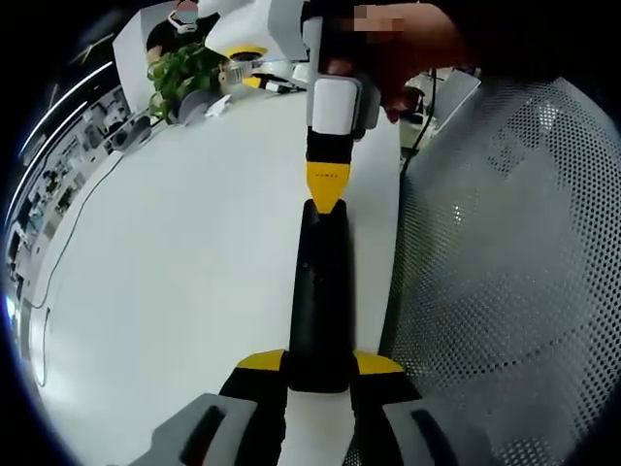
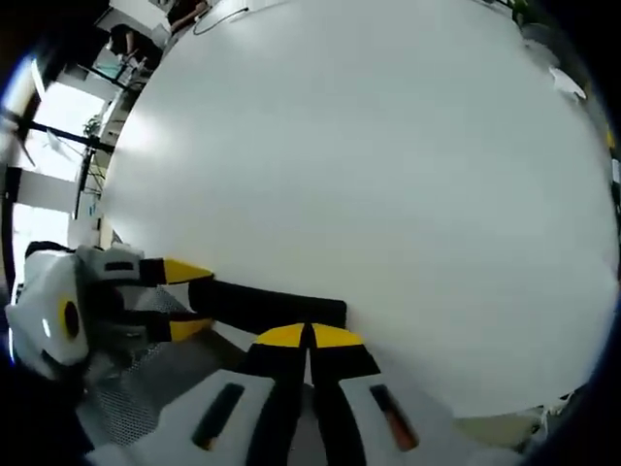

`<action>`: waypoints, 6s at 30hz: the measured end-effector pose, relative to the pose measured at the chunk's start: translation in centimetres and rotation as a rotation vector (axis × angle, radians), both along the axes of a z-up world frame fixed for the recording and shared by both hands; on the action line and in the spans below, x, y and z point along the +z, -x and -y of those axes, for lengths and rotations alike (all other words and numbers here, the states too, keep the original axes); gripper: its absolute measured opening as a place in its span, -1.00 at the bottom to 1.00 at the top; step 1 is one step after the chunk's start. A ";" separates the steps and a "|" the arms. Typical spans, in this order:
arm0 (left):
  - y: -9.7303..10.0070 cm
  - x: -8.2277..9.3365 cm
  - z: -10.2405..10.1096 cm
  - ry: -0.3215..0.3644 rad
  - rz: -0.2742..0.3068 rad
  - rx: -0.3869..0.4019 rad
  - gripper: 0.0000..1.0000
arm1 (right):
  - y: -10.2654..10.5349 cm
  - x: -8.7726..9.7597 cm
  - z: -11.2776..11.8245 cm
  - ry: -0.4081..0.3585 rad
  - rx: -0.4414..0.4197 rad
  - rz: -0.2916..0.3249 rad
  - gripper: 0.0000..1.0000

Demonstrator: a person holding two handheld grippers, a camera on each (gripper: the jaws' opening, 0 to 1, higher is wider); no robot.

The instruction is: Press the specified remote control buttons in sequence, fully releasing each button before pressing the next.

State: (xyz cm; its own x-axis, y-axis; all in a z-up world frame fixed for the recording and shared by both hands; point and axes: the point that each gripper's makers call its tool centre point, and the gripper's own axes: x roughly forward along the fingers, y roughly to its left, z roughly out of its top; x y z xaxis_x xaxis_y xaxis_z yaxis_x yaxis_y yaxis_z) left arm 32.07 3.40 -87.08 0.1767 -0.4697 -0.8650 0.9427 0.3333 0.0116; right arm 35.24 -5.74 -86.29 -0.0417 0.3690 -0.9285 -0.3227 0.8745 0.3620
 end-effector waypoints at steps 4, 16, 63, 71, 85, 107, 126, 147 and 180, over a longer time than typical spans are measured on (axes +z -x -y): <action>0.0 0.0 0.0 0.001 0.000 0.001 -0.51 | 0.2 -0.1 -0.1 0.012 0.019 -0.002 -1.00; -0.1 -0.1 0.0 0.001 -0.003 0.003 -0.50 | 0.0 -0.4 0.1 0.025 0.015 -0.005 -1.00; -0.1 0.0 0.0 0.003 -0.003 0.002 -0.50 | 0.4 -0.2 -1.3 0.026 0.077 0.022 -1.00; 0.0 0.0 0.0 0.005 0.000 0.001 -0.50 | 0.3 -0.1 -1.2 0.012 0.037 -0.013 -1.00; -0.1 0.0 0.0 0.006 0.000 0.002 -0.50 | -0.9 0.4 -2.6 -0.056 0.042 0.084 -1.00; -0.1 -0.1 0.0 -0.002 -0.003 0.000 -0.50 | -0.5 -0.3 -3.0 -0.051 0.077 0.082 -1.00; -0.2 -0.1 0.0 0.012 -0.001 0.010 -0.50 | 0.4 0.3 -3.4 -0.070 0.082 0.011 -1.00; -0.3 -0.1 0.0 0.020 -0.001 0.013 -0.50 | 1.0 -0.3 -3.1 -0.039 0.124 0.004 -1.00; -0.2 -0.1 0.1 0.027 0.000 0.009 -0.50 | 1.4 -0.3 -2.6 -0.074 0.086 -0.030 -1.00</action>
State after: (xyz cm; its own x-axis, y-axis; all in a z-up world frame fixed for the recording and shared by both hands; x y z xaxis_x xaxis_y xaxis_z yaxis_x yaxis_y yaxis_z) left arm 32.32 3.34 -87.18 0.1811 -0.4912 -0.8520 0.9397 0.3420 0.0025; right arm 33.82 -3.13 -86.57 -0.1033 0.4300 -0.8969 -0.3838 0.8147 0.4348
